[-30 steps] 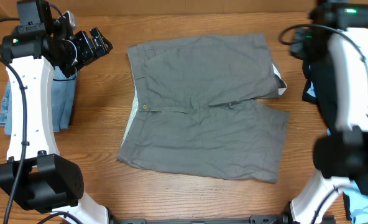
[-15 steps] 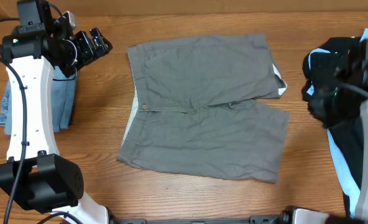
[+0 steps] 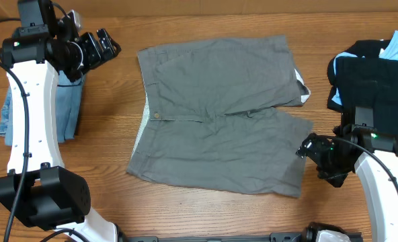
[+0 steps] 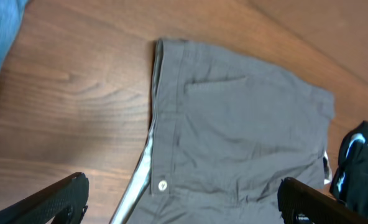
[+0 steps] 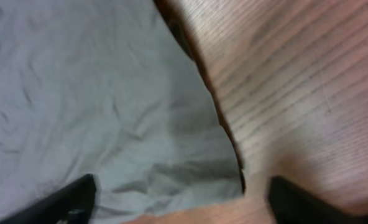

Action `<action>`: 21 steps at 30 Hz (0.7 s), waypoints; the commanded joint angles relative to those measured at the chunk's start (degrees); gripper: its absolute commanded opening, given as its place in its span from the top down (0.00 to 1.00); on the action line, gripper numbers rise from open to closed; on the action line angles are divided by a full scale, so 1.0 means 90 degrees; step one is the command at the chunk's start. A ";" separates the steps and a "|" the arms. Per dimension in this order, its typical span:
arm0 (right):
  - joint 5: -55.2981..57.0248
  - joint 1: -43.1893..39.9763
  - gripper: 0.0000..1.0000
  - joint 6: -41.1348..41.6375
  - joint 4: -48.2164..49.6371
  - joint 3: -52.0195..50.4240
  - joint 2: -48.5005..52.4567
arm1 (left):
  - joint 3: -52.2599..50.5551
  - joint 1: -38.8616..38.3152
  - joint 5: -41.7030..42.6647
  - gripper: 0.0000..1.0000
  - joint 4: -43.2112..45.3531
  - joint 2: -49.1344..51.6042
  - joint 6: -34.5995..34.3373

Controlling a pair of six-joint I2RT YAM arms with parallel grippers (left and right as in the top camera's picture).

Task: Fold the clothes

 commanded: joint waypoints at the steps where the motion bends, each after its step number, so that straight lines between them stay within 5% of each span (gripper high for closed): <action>1: 0.0525 -0.0015 0.00 0.0107 0.0291 -0.0027 0.0036 | 0.0007 -0.0034 -0.0726 0.00 -0.0243 0.0027 0.0126; 6: 0.0517 -0.0015 0.00 -0.0056 0.0675 -0.0056 0.0658 | -0.0036 -0.0046 -0.1676 0.00 -0.0899 0.0039 0.0131; 11: 0.0364 -0.0007 0.07 -0.0347 0.1049 -0.0143 0.1455 | -0.0544 -0.0049 -0.1603 0.00 -0.1180 0.0039 0.0294; 17: -0.0095 -0.0007 0.28 -0.0869 0.1870 -0.0697 0.1802 | -0.2115 -0.0049 -0.1574 0.00 -0.0913 0.0039 0.0675; 21: -0.0197 -0.0007 0.30 -0.1049 0.2290 -0.1163 0.1802 | -0.3140 -0.0049 -0.1576 0.00 -0.0544 0.0039 0.0695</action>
